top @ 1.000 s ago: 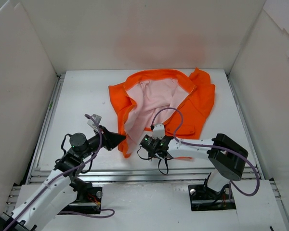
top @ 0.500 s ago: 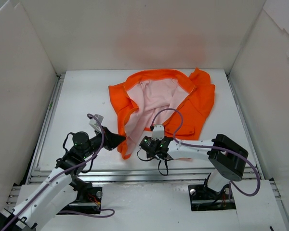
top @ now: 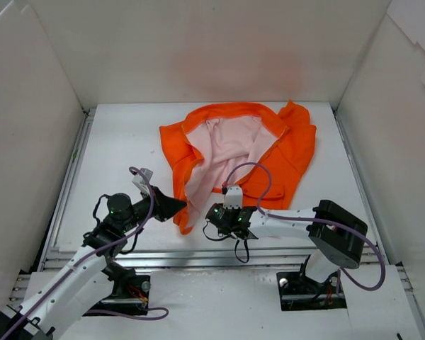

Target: Zip up the jacket

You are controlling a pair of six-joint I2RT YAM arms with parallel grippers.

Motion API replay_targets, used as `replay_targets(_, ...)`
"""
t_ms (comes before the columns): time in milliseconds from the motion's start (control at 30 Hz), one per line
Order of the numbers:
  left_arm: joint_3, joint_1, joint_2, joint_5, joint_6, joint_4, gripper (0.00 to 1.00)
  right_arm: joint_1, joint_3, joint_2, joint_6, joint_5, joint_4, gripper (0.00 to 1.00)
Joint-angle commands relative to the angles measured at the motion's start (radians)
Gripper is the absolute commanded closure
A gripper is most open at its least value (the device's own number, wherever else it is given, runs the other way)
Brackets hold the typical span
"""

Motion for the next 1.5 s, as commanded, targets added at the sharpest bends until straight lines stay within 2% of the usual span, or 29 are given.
replay_targets(0, 0.052, 0.008, 0.0, 0.045, -0.026, 0.107, 1.0, 0.005, -0.073, 0.026, 0.061, -0.027, 0.002, 0.71)
replay_targets(133, 0.041, 0.008, 0.012, 0.078, -0.049, 0.139, 1.0, 0.005, -0.114, -0.011, 0.077, -0.011, 0.035, 0.9)
replay_targets(200, 0.032, 0.008, 0.017, 0.089, -0.06, 0.146, 1.0, 0.003, -0.131, -0.046, 0.081, 0.008, 0.039, 0.93)
replay_targets(367, 0.024, 0.008, 0.03, 0.1, -0.061, 0.145, 1.0, 0.005, -0.174, -0.135, 0.063, 0.031, 0.078, 0.94)
replay_targets(433, 0.021, 0.008, 0.029, 0.1, -0.063, 0.143, 1.0, 0.005, -0.177, -0.154, 0.055, 0.036, 0.082, 1.0)
replay_targets(533, 0.019, 0.008, 0.024, 0.098, -0.066, 0.14, 1.0, 0.009, -0.198, -0.201, 0.032, 0.048, 0.118, 1.0)
replay_targets(700, 0.012, 0.008, 0.041, 0.124, -0.093, 0.168, 1.0, 0.012, -0.246, -0.374, -0.024, 0.102, 0.209, 1.0)
replay_targets(800, 0.007, 0.008, 0.064, 0.143, -0.136, 0.22, 1.0, 0.011, -0.274, -0.486, -0.116, 0.154, 0.322, 1.0)
replay_targets(933, 0.009, 0.008, 0.104, 0.155, -0.192, 0.316, 1.0, 0.012, -0.338, -0.572, -0.309, 0.199, 0.654, 1.0)
replay_targets(1067, 0.047, 0.008, 0.136, 0.135, -0.187, 0.337, 1.0, 0.011, -0.366, -0.612, -0.458, 0.18, 0.876, 1.0)
replay_targets(1100, 0.061, 0.008, 0.139, 0.128, -0.182, 0.352, 1.0, 0.011, -0.384, -0.623, -0.507, 0.17, 1.01, 1.0)
replay_targets(1200, 0.079, 0.008, 0.17, 0.111, -0.178, 0.387, 1.0, 0.011, -0.455, -0.651, -0.547, 0.156, 1.234, 1.0)
replay_targets(1467, 0.138, 0.008, 0.308, 0.134, -0.218, 0.562, 1.0, 0.011, -0.421, -0.576, -0.571, 0.104, 1.324, 1.0)
